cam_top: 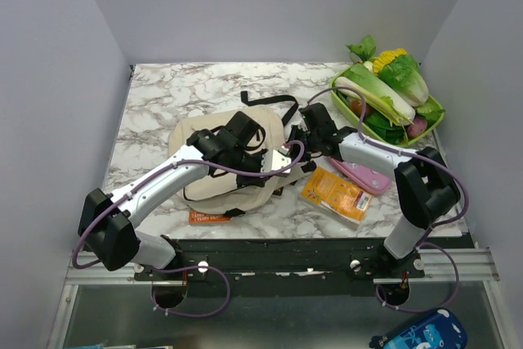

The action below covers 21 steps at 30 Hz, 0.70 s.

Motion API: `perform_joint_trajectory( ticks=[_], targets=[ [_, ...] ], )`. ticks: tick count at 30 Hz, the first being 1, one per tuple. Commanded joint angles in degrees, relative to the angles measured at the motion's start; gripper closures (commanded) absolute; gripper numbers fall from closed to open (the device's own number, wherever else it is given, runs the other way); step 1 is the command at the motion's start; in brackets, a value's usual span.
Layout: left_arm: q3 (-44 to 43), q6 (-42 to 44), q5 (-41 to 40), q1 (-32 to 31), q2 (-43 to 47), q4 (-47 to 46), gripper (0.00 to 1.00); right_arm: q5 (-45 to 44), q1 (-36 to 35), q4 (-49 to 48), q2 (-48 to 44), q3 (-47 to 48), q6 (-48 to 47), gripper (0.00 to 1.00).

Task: Pack the student bag
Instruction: Unzip the student bag at the center of the board.

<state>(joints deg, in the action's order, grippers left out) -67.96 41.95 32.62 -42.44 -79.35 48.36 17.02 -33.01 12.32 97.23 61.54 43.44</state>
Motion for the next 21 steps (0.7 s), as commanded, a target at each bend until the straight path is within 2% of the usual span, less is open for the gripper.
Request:
perform_joint_trajectory(
  ticks=[1, 6, 10, 16, 21],
  targets=[
    [2.1, -2.1, 5.3, 0.1, 2.4, 4.4, 1.00, -6.9, 1.6, 0.7, 1.7, 2.9, -0.9, 0.99],
    [4.8, -1.5, 4.4, 0.3, 5.8, 7.4, 1.00, -9.0, 3.6, 1.0, 2.2, 3.7, -0.4, 1.00],
    [6.3, 0.5, 3.2, 3.3, 8.9, 11.7, 1.00, -10.3, 4.5, 1.6, 3.3, 4.8, -0.6, 1.00],
    [7.8, 10.1, 1.9, 15.1, 10.7, 21.7, 1.00, -11.2, 4.6, 2.0, 5.2, 6.3, -1.2, 0.99],
    [11.4, 14.9, -0.1, 22.3, 11.4, 24.9, 1.00, -13.3, 4.6, 3.6, 6.1, 8.2, -2.6, 0.99]
  ],
)
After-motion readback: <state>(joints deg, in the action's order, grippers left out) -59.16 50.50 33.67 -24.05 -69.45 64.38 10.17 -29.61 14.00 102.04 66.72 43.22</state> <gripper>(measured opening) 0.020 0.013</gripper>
